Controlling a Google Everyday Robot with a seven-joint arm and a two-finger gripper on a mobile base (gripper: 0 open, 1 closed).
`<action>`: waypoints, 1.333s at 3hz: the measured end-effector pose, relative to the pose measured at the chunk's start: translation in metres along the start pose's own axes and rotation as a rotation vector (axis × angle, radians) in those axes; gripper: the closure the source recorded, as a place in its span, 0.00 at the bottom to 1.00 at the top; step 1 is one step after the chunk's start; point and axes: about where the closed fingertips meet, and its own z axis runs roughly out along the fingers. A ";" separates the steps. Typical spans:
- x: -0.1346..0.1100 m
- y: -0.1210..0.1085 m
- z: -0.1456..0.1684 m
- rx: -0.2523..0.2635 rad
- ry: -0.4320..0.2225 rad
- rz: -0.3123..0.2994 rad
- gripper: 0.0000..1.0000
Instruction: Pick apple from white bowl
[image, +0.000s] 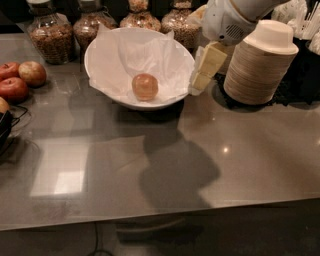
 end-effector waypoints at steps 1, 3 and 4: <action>-0.015 -0.020 0.029 -0.041 -0.026 -0.021 0.18; -0.036 -0.045 0.080 -0.114 -0.133 -0.078 0.12; -0.036 -0.050 0.102 -0.140 -0.154 -0.086 0.13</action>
Offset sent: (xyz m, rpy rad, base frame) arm 0.0753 0.0698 -0.0221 0.0998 0.0577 0.1844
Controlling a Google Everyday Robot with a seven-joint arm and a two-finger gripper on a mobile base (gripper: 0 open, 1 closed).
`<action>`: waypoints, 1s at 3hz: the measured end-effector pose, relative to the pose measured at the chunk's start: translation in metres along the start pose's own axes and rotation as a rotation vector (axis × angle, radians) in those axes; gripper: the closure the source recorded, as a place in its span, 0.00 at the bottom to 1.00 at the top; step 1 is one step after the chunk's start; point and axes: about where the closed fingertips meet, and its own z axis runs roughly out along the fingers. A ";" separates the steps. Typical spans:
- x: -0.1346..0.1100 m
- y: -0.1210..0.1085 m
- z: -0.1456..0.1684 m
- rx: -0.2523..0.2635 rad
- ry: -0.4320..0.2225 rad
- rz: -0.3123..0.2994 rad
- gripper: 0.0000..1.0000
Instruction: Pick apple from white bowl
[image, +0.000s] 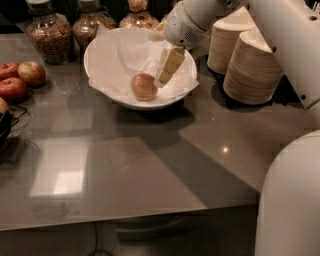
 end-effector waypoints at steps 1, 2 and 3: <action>0.003 -0.003 0.019 -0.031 -0.018 -0.006 0.13; 0.010 -0.003 0.037 -0.061 -0.012 -0.007 0.15; 0.015 0.000 0.053 -0.091 0.009 -0.011 0.16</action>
Offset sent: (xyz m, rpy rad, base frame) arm 0.0177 0.0161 -0.0486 -0.0225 0.0662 0.0579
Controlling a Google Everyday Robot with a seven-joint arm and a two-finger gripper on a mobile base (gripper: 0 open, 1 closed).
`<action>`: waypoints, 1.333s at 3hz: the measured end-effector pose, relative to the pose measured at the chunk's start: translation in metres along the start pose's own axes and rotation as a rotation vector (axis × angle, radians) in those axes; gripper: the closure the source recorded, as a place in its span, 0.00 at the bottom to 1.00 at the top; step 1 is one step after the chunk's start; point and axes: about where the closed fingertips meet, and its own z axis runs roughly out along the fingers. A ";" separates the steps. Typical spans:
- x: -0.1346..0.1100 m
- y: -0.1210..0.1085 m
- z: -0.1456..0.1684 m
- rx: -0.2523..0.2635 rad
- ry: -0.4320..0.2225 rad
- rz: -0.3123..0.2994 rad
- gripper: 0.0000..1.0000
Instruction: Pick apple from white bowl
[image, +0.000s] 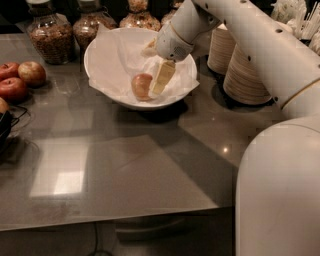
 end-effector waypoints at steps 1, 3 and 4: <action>0.005 0.005 0.013 -0.027 0.016 0.002 0.17; 0.012 0.014 0.027 -0.051 0.032 0.018 0.19; 0.013 0.017 0.031 -0.056 0.035 0.024 0.37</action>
Offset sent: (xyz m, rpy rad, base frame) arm -0.0113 -0.0014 -0.0333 -0.0534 0.0517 0.0007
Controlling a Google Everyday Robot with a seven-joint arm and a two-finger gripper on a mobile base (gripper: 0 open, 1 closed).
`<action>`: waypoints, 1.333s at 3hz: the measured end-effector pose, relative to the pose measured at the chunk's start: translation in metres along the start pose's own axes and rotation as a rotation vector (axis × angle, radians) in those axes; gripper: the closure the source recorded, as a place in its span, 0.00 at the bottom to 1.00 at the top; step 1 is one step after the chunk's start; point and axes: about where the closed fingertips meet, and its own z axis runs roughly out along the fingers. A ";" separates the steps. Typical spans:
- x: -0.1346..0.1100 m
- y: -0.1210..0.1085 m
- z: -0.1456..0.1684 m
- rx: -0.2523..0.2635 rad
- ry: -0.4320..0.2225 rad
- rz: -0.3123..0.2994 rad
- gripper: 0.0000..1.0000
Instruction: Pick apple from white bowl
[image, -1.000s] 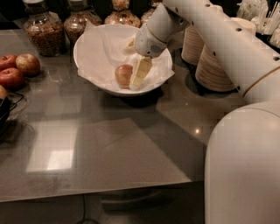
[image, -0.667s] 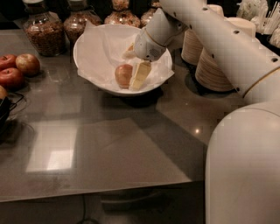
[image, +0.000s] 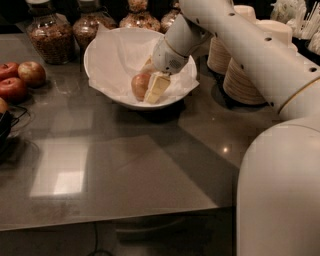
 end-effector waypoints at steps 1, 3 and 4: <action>0.000 0.000 0.000 0.000 0.000 0.000 0.61; 0.000 0.000 0.000 0.000 0.000 0.000 1.00; -0.001 0.000 0.001 -0.002 -0.003 -0.002 1.00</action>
Offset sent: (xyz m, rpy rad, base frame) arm 0.0000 0.0000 0.0000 0.0000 0.0000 0.0000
